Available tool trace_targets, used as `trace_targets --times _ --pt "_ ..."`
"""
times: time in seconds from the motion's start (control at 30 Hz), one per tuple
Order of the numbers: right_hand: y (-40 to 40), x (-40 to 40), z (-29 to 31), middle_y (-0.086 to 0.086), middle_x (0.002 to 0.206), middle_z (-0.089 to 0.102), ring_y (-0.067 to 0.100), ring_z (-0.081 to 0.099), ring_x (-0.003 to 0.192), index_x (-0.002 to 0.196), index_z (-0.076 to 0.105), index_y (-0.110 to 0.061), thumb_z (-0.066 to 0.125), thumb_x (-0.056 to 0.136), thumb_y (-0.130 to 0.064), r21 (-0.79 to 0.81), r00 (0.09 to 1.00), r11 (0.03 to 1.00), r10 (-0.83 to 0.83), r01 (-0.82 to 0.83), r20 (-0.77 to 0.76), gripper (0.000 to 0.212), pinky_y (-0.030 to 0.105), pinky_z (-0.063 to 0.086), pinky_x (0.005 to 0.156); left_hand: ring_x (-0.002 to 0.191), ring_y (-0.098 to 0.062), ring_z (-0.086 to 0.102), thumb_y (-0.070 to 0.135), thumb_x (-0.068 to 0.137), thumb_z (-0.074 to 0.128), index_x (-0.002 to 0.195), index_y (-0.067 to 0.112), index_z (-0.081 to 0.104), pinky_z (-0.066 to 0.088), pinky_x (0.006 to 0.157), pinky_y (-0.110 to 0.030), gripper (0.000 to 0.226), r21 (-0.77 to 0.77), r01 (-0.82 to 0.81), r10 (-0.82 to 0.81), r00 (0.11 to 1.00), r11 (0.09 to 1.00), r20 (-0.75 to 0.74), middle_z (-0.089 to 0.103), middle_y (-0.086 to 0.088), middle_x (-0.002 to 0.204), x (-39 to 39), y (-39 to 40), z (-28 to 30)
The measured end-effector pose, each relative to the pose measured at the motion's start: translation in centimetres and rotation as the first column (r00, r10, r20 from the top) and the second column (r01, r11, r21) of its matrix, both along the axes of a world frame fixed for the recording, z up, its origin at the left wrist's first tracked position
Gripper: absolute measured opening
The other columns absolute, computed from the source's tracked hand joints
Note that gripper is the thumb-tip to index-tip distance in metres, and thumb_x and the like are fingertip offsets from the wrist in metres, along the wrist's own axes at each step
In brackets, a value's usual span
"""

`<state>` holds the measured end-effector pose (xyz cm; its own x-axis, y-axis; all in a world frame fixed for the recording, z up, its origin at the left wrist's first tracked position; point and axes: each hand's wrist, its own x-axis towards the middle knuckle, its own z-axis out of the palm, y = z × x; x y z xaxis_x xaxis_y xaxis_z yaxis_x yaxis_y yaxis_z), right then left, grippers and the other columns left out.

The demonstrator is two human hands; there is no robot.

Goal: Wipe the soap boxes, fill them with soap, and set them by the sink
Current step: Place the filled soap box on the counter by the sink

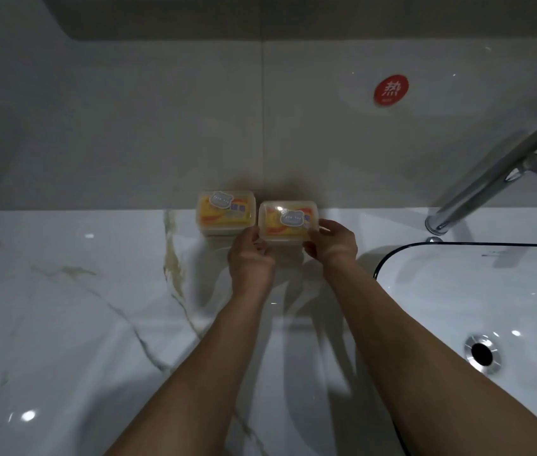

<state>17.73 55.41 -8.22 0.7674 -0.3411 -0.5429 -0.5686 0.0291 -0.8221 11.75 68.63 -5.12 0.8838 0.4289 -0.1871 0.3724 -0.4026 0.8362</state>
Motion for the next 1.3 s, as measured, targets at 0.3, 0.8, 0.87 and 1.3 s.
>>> trace_targets --times 0.3,0.8,0.87,1.3 --pt "0.1 1.3 -0.4 0.009 0.101 0.074 0.03 0.074 0.072 0.115 0.07 -0.013 0.069 0.088 -0.01 -0.122 0.997 0.99 0.079 -0.077 0.01 0.027 0.042 0.06 0.087 0.109 -0.032 0.059 0.006 0.082 0.064 0.119 0.002 0.065 0.049 0.09 -0.037 0.038 0.534 0.288 -0.371 0.927 0.795 0.052 0.065 -0.013 0.12 -1.3 0.3 -0.4" --pt "0.0 2.5 0.1 0.01 0.103 0.074 0.034 0.07 0.103 0.13 0.064 -0.013 0.066 0.09 -0.021 -0.307 0.964 0.919 0.264 -0.246 0.017 0.041 0.045 0.053 0.099 0.108 -0.034 0.055 0.014 0.082 0.066 0.111 0.008 0.065 0.048 0.084 -0.041 0.03 0.525 0.016 -0.113 0.981 0.851 0.155 0.06 -0.014 0.117 0.1 4.0 1.0" --pt "0.0 2.6 0.2 0.012 0.11 0.073 0.035 0.069 0.104 0.13 0.063 -0.016 0.067 0.089 -0.021 -0.328 0.957 0.906 0.29 -0.268 0.019 0.042 0.046 0.054 0.097 0.115 -0.036 0.052 0.019 0.085 0.067 0.122 0.009 0.059 0.045 0.091 -0.043 0.039 0.497 -0.079 0.023 0.993 0.864 0.119 0.054 -0.016 0.126 1.2 6.4 1.2" --pt "0.1 2.8 1.0 0.009 0.112 0.073 0.032 0.07 0.102 0.131 0.064 -0.019 0.069 0.09 -0.022 -0.377 0.941 0.872 0.337 -0.312 0.001 0.041 0.044 0.055 0.096 0.122 -0.036 0.055 0.031 0.091 0.068 0.135 0.008 0.051 0.043 0.098 -0.038 0.053 0.321 0.064 -0.019 0.99 0.945 -0.14 0.061 -0.014 0.131 4.2 10.7 0.1"
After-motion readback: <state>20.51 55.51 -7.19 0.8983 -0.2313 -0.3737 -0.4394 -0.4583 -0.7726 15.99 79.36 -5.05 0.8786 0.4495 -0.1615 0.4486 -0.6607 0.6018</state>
